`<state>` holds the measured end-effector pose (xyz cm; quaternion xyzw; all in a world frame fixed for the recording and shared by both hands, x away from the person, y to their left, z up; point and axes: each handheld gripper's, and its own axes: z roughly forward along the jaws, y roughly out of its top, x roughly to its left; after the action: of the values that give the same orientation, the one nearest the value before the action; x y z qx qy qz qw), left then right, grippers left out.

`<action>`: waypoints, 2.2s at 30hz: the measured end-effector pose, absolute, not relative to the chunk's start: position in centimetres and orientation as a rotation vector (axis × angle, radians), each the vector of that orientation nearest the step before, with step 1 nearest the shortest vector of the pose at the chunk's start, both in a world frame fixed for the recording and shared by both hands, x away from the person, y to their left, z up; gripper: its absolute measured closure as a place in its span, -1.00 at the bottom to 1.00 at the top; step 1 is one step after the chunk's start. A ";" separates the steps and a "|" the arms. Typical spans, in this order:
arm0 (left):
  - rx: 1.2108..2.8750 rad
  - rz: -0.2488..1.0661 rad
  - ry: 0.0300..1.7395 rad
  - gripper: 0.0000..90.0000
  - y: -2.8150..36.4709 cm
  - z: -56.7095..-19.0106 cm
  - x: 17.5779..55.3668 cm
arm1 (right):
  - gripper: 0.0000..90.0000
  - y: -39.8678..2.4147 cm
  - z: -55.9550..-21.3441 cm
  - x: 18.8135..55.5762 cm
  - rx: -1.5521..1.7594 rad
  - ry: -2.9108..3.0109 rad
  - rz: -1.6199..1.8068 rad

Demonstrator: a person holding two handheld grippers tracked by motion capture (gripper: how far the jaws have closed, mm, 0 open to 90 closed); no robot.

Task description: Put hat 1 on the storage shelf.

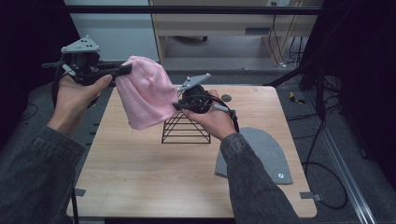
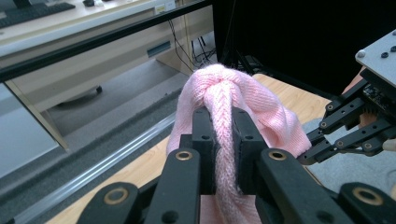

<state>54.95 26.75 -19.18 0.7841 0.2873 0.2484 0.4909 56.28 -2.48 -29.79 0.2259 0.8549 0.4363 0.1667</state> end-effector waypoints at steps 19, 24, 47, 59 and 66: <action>1.874 0.637 0.680 0.81 25.3 -19.0 57.0 | 0.87 -3.8 -29.3 57.7 0.671 2.384 1.233; 1.876 0.657 0.652 0.81 24.7 -18.8 57.9 | 0.87 -4.1 -29.7 58.4 0.687 2.371 1.248; 1.850 0.623 0.634 0.81 22.2 -22.3 60.6 | 0.87 -6.0 -33.2 59.1 0.732 2.337 1.203; 1.861 0.607 0.624 0.80 21.2 -23.0 60.3 | 0.87 -7.1 -34.3 58.5 0.737 2.332 1.199; 1.869 0.595 0.609 0.80 20.3 -23.3 60.1 | 0.87 -7.8 -34.7 58.1 0.729 2.331 1.184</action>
<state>60.09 20.34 -23.31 0.7786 0.2539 0.2480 0.5175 58.09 -7.77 -34.65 0.2625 0.8393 0.4264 0.2118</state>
